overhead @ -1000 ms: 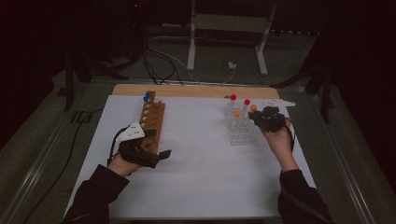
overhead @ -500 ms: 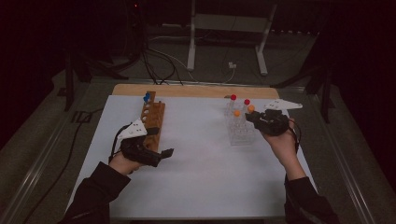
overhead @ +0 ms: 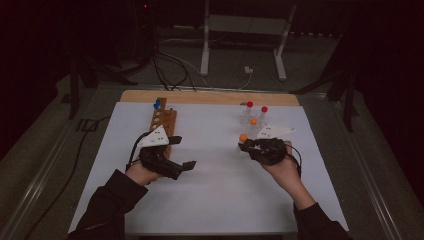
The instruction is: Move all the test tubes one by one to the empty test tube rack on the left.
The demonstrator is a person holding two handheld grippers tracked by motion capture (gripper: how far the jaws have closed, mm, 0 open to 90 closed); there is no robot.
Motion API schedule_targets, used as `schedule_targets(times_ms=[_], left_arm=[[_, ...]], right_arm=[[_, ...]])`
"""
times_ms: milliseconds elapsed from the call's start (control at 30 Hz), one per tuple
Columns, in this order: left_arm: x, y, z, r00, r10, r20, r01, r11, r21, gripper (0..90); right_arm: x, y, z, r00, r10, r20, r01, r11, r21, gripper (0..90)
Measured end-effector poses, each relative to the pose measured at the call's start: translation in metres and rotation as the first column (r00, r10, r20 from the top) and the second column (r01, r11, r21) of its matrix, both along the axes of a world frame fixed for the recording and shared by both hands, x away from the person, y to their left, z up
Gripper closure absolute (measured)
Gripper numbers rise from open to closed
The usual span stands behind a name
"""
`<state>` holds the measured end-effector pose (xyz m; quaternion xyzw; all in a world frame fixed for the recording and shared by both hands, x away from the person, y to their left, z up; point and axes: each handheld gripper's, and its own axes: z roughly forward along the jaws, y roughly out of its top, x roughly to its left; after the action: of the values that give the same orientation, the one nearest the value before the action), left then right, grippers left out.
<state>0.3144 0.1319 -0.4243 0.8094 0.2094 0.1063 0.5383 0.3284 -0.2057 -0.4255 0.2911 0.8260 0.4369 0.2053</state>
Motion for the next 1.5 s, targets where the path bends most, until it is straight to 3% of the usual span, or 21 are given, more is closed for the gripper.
schedule_targets(times_ms=[267, 533, 1067, 1133, 1400, 1500], left_arm=[[-0.003, -0.015, 0.0, 0.9988, -0.048, 0.002, 0.048, 0.9988, 0.007, 2.2], [-0.007, -0.031, 0.0, 0.9944, -0.105, 0.014, 0.105, 0.9944, 0.013, 8.8], [-0.005, -0.059, -0.01, 0.9894, -0.142, 0.03, 0.141, 0.9893, 0.037, 49.1], [-0.004, -0.062, -0.012, 0.9895, -0.14, 0.036, 0.138, 0.9888, 0.058, 53.2], [-0.004, -0.066, -0.013, 0.9865, -0.157, 0.047, 0.154, 0.9862, 0.061, 69.8], [-0.004, -0.066, -0.012, 0.9861, -0.155, 0.061, 0.151, 0.9862, 0.069, 71.0]], right_arm=[[-0.018, 0.025, -0.011, 0.9957, 0.09, -0.023, -0.091, 0.996, -0.02, 74.4], [-0.031, 0.044, -0.018, 0.987, 0.157, -0.035, -0.157, 0.987, -0.02, 74.4], [-0.038, 0.056, -0.021, 0.9793, 0.198, -0.043, -0.199, 0.98, -0.019, 74.4], [-0.038, 0.056, -0.021, 0.9791, 0.199, -0.043, -0.199, 0.98, -0.017, 74.4], [-0.038, 0.057, -0.023, 0.9797, 0.195, -0.045, -0.197, 0.98, -0.02, 74.4], [-0.038, 0.056, -0.023, 0.9802, 0.193, -0.046, -0.194, 0.981, -0.016, 74.4]])
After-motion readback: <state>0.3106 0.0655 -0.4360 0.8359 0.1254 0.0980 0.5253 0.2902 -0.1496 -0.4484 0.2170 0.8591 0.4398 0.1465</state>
